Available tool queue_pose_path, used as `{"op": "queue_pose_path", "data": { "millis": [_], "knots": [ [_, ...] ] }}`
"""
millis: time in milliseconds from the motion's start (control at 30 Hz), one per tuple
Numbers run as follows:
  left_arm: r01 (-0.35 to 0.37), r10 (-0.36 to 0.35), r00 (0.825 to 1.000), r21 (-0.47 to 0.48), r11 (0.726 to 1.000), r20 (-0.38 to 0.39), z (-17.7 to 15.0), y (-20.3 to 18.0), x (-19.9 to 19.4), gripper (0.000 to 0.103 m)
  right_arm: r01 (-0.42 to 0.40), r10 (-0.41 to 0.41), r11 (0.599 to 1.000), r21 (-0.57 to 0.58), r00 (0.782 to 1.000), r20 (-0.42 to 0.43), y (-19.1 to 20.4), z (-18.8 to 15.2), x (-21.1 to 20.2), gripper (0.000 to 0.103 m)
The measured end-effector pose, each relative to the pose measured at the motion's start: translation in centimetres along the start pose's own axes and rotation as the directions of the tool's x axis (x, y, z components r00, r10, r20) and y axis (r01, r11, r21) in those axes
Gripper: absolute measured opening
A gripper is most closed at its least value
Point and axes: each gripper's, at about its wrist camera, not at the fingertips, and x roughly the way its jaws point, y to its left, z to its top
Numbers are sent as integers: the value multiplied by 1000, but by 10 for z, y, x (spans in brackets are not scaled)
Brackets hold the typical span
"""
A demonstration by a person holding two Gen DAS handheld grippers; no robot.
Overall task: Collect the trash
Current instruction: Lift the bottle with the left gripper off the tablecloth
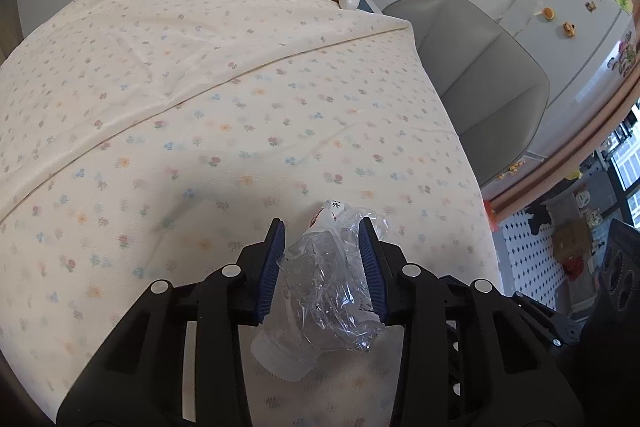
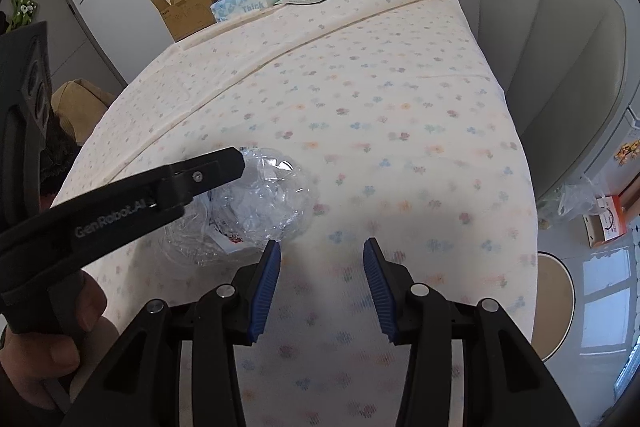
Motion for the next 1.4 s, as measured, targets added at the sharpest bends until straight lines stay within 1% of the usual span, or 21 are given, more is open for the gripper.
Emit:
{"op": "queue_pose_path", "data": {
  "millis": [233, 300, 433, 567, 633, 700, 800, 1000, 1100, 1133, 1200, 1333, 1400],
  "knots": [
    [3, -3, 1000, 2, 1000, 6, 1, 0, -2, 36, 18, -18, 1000, -23, 1000, -2, 2, -2, 2, 44],
    [2, -2, 1000, -4, 1000, 12, 1, 1, -4, 36, -4, 4, 1000, -17, 1000, -3, 1, -2, 1, 43],
    [30, -30, 999, -17, 999, 15, 4, 3, -6, 35, -28, 28, 999, -24, 1000, -7, 3, -2, 1, 41],
    [22, -21, 1000, -8, 1000, 20, 3, -1, -7, 35, -42, 42, 998, -50, 999, -1, 10, -2, -1, 40],
    [20, -19, 999, -7, 1000, 28, 4, -1, -10, 35, -45, 45, 997, -56, 999, 2, 11, -1, -2, 37],
    [35, -35, 999, -12, 999, 30, 6, -1, -12, 35, -56, 56, 996, -62, 998, 2, 11, 0, -2, 31],
    [26, -26, 999, -5, 1000, 38, 6, -2, -14, 34, -73, 75, 995, -72, 997, 15, 13, 0, -7, 25],
    [38, -38, 999, -13, 999, 39, 6, -2, -14, 34, -136, 138, 990, -46, 990, 36, 8, 2, -18, 24],
    [46, -46, 998, 3, 999, 39, 5, -8, -14, 33, -137, 139, 990, -36, 989, 44, 8, 3, -19, 24],
    [48, -49, 998, 5, 999, 37, 4, -9, -14, 29, -137, 138, 990, -34, 989, 48, 8, 3, -19, 24],
    [57, -57, 998, 4, 998, 30, 4, -10, -13, 25, -134, 136, 991, -27, 989, 58, 8, 5, -20, 22],
    [54, -55, 998, 6, 999, 30, 5, -10, -11, 25, -120, 121, 993, -17, 992, 42, 6, 7, -13, 15],
    [52, -52, 998, 12, 999, 25, 6, -10, -9, 26, -123, 123, 992, -3, 992, 37, 3, 8, -11, 15]
  ]
}}
